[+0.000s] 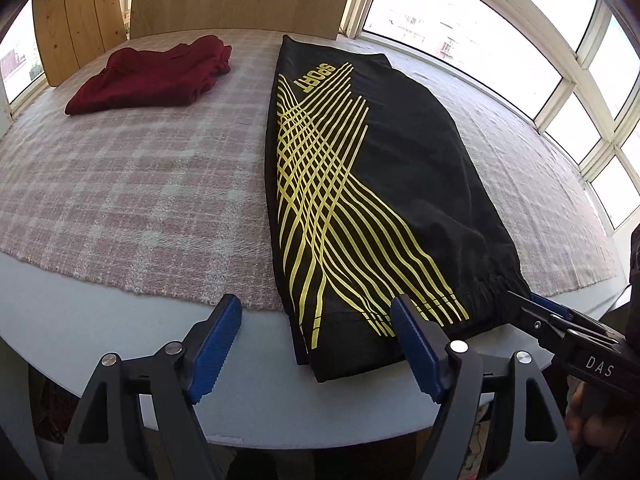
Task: Fold clothes
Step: 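Move both open tools to the cuff end of the folded pants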
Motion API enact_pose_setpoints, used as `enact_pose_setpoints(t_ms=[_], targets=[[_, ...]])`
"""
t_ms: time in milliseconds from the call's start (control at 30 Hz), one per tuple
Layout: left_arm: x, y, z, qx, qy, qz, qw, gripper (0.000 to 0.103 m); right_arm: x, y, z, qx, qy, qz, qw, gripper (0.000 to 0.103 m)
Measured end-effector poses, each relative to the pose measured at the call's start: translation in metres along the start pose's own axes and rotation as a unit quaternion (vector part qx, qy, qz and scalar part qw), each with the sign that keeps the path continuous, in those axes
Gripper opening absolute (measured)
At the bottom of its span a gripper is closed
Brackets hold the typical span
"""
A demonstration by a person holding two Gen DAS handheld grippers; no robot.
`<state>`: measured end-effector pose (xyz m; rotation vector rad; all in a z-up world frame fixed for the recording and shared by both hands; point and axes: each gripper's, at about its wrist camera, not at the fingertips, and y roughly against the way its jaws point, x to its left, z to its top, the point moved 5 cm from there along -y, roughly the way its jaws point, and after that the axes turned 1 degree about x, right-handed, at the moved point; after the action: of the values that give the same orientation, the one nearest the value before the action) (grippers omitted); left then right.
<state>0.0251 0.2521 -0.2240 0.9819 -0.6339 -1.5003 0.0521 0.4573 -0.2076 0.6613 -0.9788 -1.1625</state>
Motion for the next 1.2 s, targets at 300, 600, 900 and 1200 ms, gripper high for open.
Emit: enact_pose_setpoints(t_ms=[300,600,900,1200], targets=[[0.027,0.025,0.019,0.002,0.048,0.01,0.9988,0.076,-0.036,0.02,0.029,-0.003,-0.022,0.026,0.999,0.069],[0.067,0.037,0.119,-0.059,0.128,0.077,0.987,0.076,-0.066,-0.01,0.176,-0.016,0.059,0.059,0.996,0.069],[0.058,0.026,0.246,-0.115,0.104,0.082,0.9845,0.076,-0.026,-0.053,0.303,-0.024,0.105,0.084,0.991,0.069],[0.036,0.027,0.179,-0.057,0.047,0.039,0.9965,0.076,-0.019,-0.024,0.199,0.011,0.127,0.097,0.987,0.069]])
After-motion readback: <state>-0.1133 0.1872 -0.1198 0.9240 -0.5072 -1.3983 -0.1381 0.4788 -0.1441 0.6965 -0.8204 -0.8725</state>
